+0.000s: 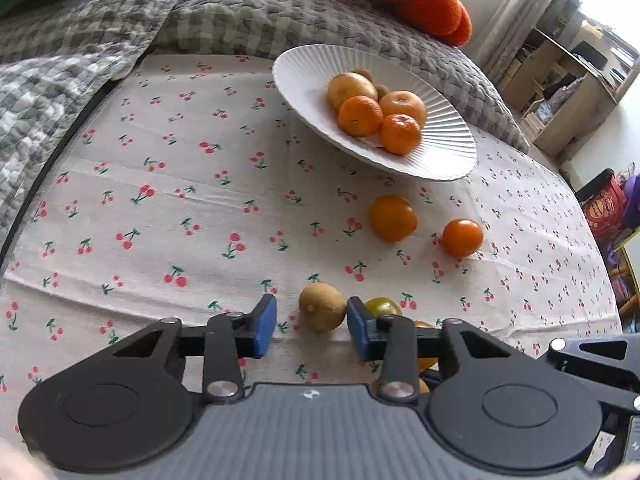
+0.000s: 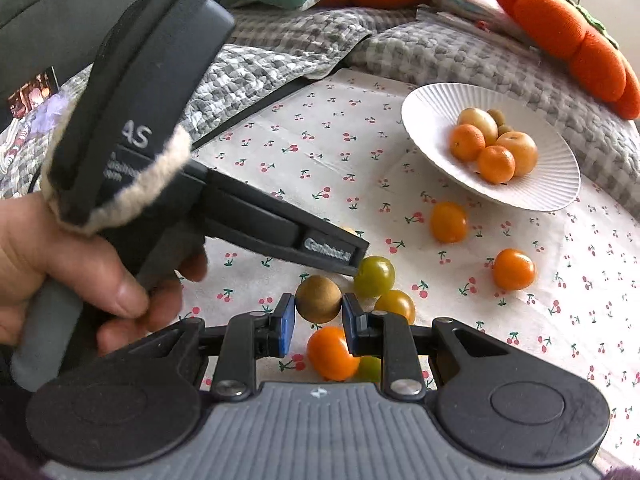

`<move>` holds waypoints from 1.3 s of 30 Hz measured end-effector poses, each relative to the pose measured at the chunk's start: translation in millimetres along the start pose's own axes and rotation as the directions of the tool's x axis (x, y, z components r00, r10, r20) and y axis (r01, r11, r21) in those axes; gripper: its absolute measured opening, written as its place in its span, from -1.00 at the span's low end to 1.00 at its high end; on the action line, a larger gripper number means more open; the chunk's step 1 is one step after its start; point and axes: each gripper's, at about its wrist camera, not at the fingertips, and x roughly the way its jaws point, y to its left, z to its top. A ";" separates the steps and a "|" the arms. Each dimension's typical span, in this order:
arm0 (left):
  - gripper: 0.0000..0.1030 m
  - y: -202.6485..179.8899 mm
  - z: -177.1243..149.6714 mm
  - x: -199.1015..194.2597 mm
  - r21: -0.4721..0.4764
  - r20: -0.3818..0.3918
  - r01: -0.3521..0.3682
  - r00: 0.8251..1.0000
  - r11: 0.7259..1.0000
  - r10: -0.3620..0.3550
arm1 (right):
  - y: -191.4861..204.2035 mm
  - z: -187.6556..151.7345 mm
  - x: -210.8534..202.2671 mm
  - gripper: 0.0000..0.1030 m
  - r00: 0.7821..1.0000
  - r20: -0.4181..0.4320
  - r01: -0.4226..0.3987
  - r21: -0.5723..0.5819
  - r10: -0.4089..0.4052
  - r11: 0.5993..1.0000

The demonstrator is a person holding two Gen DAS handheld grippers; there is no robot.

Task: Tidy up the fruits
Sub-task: 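Grasp another brown round fruit with the left gripper while the right grasps one too, then carry the brown fruit in the left gripper to the plate while the right carries its fruit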

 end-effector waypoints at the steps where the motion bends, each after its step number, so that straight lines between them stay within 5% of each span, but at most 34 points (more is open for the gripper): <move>1: -0.44 -0.5 0.0 1.1 0.002 0.002 0.004 1.000 1.000 -0.004 | -0.2 -0.2 0.1 -0.56 1.000 -0.002 0.002 0.002 -0.002 1.000; 26: -0.56 -1.0 7.7 3.9 0.019 0.048 0.013 0.999 1.000 -0.014 | -6.5 -1.4 0.6 -0.56 1.000 -0.015 0.024 0.024 -0.023 0.999; 39: -0.55 13.1 35.1 -21.1 -0.055 0.128 0.041 0.991 0.998 -0.034 | -50.7 12.7 -26.5 -0.56 0.993 0.083 0.076 0.141 -0.088 0.987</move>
